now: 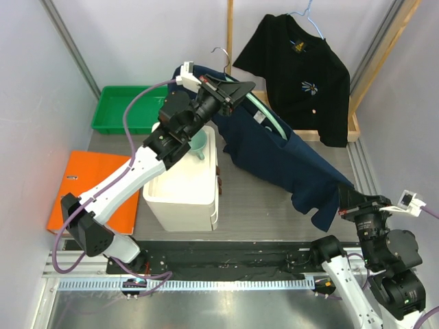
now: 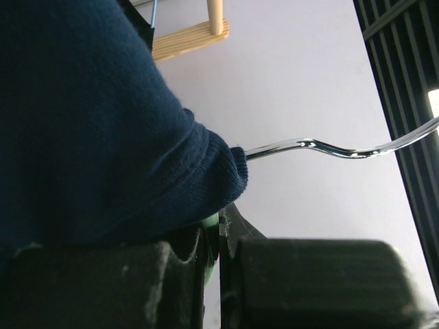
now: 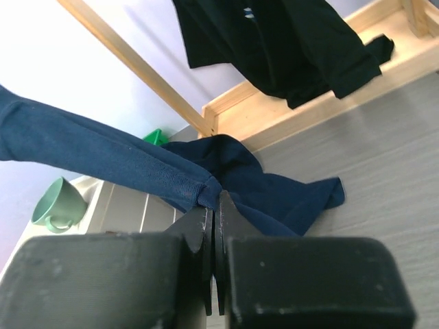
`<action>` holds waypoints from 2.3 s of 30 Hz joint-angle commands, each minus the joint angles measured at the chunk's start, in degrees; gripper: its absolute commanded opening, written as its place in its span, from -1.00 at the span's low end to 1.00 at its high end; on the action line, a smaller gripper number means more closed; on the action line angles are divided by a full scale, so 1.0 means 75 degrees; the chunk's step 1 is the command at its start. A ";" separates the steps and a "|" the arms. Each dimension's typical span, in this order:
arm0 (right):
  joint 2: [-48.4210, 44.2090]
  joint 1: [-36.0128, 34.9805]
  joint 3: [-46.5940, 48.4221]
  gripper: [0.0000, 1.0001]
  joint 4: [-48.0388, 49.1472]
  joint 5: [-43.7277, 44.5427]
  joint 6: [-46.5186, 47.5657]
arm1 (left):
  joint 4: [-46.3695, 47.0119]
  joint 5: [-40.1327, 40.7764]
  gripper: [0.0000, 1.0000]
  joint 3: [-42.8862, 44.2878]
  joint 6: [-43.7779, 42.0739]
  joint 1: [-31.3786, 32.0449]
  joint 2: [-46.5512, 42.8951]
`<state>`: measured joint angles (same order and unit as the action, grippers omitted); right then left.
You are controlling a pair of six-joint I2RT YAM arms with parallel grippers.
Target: Remove the t-shirt from the hanger
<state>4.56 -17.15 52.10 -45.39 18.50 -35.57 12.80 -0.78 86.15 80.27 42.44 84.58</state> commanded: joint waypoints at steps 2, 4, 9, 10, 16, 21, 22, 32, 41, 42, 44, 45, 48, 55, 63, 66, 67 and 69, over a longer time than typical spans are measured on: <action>-0.0584 0.0025 -0.0161 -0.98 -0.0802 0.1165 -0.0833 | 0.1223 0.0549 -1.00 0.0466 -0.0109 -0.0455 -0.0238; -0.0584 0.0025 -0.0103 -0.98 -0.1037 0.1503 -0.1033 | 0.1270 0.0572 -0.99 0.0536 -0.0028 -0.0502 -0.0214; -0.0584 0.0025 -0.0091 -0.98 -0.1331 0.1763 -0.1245 | 0.1830 0.0268 -1.00 0.0782 0.0686 -0.0642 0.0031; -0.0584 0.0025 -0.0137 -0.98 -0.1355 0.1891 -0.1269 | 0.1960 0.0210 -1.00 0.0795 0.0850 -0.0677 0.0159; -0.0340 0.0013 -0.0126 -0.98 -0.1507 0.2127 -0.1643 | 0.3061 -0.0283 -0.99 0.1216 0.2502 -0.0771 0.0839; -0.0116 0.0001 0.0050 -0.98 -0.1531 0.2489 -0.2019 | 0.4339 -0.0424 -1.00 0.1205 0.4166 -0.0900 0.1508; -0.0092 0.0001 0.0085 -0.98 -0.1507 0.2502 -0.1984 | 0.4375 -0.0494 -1.00 0.1228 0.4180 -0.0900 0.1532; 0.1090 0.0001 -0.0254 -0.98 -0.0117 0.0642 -0.1071 | 0.2631 -0.0904 -0.99 0.1533 0.2202 -0.0713 0.0888; 0.2181 0.0001 0.0155 -0.37 0.0391 -0.0895 0.0639 | 0.0875 -0.1688 -1.00 0.2046 0.0151 0.0002 0.1284; 0.2170 0.0001 0.0167 -0.13 0.0403 -0.1314 0.0827 | 0.0628 -0.1782 -1.00 0.2165 -0.0176 0.0072 0.1355; 0.2274 0.0001 0.0319 0.44 0.0310 -0.1761 0.1413 | 0.0067 -0.1877 -0.99 0.2550 -0.0494 0.0212 0.1577; 0.2333 0.0001 0.0424 0.55 0.0228 -0.2089 0.1542 | -0.0076 -0.1889 -1.00 0.2645 -0.0786 0.0271 0.1625; 0.2626 0.0001 0.0916 0.74 0.0028 -0.2872 0.2011 | -0.0732 -0.1866 -0.99 0.3032 -0.1511 0.0576 0.1813; 0.3715 0.0001 0.2170 0.80 0.0098 -0.4235 0.2972 | -0.1495 -0.1959 -1.00 0.3350 -0.2136 0.1056 0.2047; 0.4373 0.0001 0.1833 0.23 0.1257 -0.5162 0.2717 | -0.1566 -0.1948 -0.99 0.2974 -0.2206 0.1560 0.1895; 0.4443 0.0001 0.1761 0.01 0.1621 -0.5197 0.2622 | -0.1624 -0.1854 -0.99 0.2951 -0.2230 0.1724 0.1849; 0.4478 0.0001 0.1749 -0.04 0.1657 -0.5174 0.2599 | -0.1624 -0.1819 -0.99 0.2893 -0.2230 0.1783 0.1813; 0.4490 0.0001 0.1691 -0.17 0.1796 -0.5220 0.2540 | -0.1624 -0.1725 -0.99 0.2823 -0.2218 0.1865 0.1790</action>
<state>38.17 -17.23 64.79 -38.46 -18.24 -15.59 -2.55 -14.37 107.53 65.65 55.18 101.12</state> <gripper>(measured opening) 0.458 0.046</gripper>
